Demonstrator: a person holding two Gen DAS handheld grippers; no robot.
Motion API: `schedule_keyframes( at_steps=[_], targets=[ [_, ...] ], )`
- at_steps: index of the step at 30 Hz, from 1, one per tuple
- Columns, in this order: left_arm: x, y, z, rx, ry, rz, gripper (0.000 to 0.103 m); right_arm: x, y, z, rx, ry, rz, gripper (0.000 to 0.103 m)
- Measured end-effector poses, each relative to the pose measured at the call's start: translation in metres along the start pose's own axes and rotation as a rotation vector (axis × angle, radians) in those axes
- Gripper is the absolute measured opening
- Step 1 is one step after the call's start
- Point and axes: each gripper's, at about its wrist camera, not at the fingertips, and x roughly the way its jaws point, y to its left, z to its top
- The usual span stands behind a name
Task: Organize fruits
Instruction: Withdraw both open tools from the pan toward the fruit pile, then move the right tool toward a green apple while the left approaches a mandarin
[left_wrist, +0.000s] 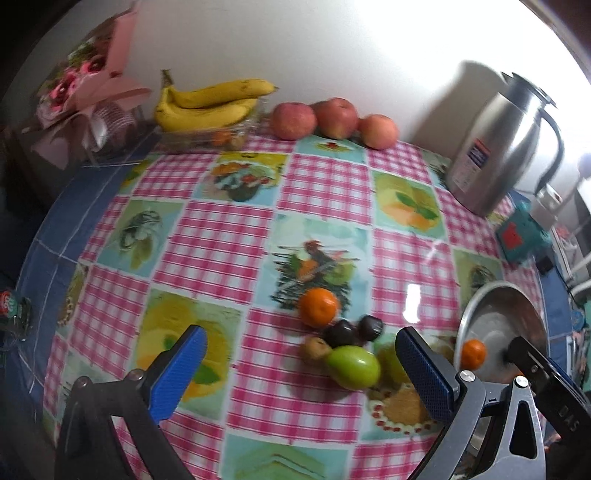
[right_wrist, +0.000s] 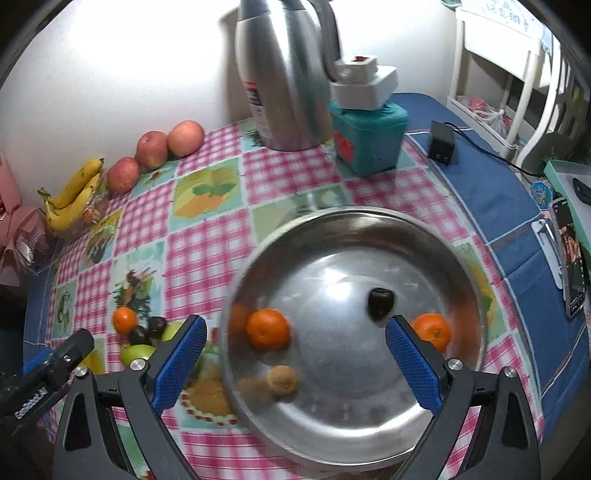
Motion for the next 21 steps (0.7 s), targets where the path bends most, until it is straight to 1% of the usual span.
schedule_keyframes(
  at_steps=[3,5,8,12,17,21],
  targets=[
    [0.001,0.017,0.004,-0.02,-0.008,0.033,0.103,0.0,0.017,0.001,-0.009,-0.005,0.029,0.098],
    [0.002,0.029,0.007,-0.034,-0.011,0.053,0.103,0.001,0.027,0.001,-0.026,-0.002,0.028,0.098],
    [0.001,0.046,0.011,-0.072,-0.018,0.058,0.103,0.003,0.044,0.0,-0.051,0.006,0.04,0.098],
    [-0.004,0.059,0.014,-0.091,-0.034,0.068,0.103,0.006,0.065,-0.004,-0.082,0.018,0.063,0.098],
    [-0.006,0.072,0.015,-0.138,-0.035,0.051,0.103,0.007,0.086,-0.009,-0.142,0.038,0.1,0.098],
    [0.002,0.068,0.013,-0.144,-0.01,0.024,0.103,0.01,0.095,-0.013,-0.175,0.052,0.11,0.098]
  ],
)
